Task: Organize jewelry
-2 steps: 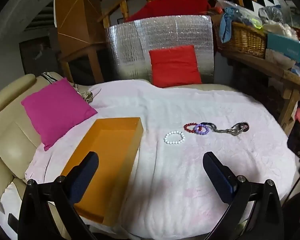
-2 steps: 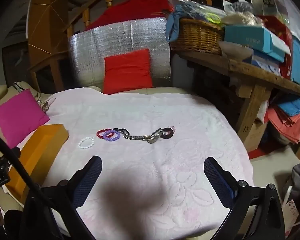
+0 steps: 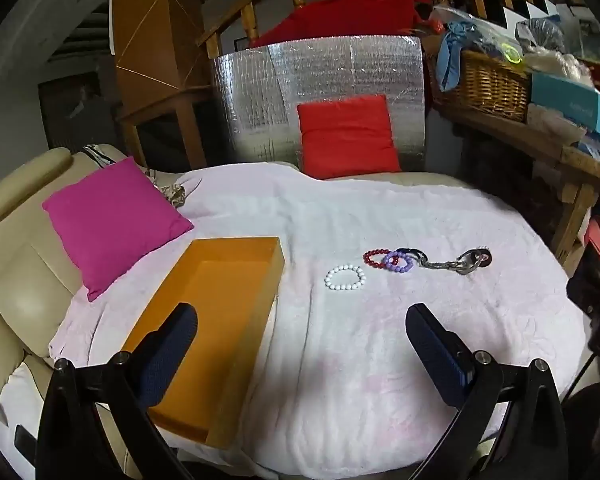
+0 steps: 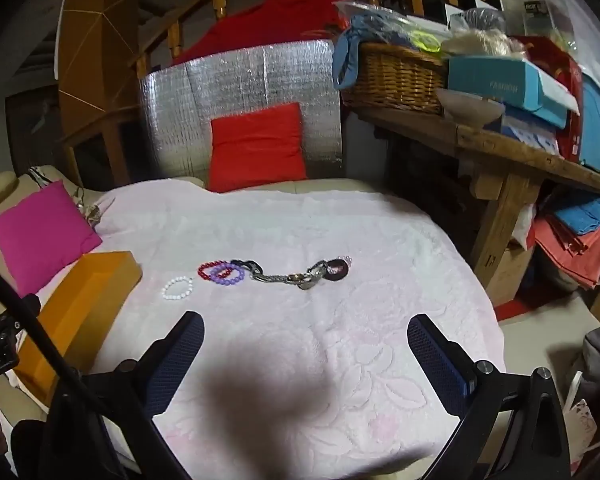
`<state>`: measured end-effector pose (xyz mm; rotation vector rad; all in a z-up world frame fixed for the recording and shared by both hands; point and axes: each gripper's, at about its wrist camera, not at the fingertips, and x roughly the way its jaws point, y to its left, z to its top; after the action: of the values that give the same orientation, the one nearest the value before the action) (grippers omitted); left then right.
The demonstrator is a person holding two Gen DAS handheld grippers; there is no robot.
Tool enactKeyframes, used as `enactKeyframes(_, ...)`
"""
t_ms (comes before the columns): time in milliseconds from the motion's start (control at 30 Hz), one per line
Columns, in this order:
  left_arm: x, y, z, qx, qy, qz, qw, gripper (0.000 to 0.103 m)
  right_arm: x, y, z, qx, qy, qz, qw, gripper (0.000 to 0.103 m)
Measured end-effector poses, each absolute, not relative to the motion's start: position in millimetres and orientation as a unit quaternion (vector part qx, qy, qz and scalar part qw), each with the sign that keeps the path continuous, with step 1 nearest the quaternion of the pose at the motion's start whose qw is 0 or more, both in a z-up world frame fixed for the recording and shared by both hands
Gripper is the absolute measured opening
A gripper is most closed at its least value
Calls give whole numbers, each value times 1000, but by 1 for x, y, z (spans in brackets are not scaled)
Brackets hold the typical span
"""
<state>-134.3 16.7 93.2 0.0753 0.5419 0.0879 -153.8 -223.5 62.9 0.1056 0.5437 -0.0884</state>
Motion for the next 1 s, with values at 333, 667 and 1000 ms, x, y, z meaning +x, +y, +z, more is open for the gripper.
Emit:
enactKeyframes(333,-152,26,107,14,255,48,966,103,-167,-214,70,53,265,-47,962,103)
enactKeyframes(667,-144,30,117,19,256,73,964,103,-159,-201,62,57,296,-40,953,103)
enactKeyframes(1000,-134,31,115,25,255,82,963,103,-147,-199,58,63,308,-39,949,103)
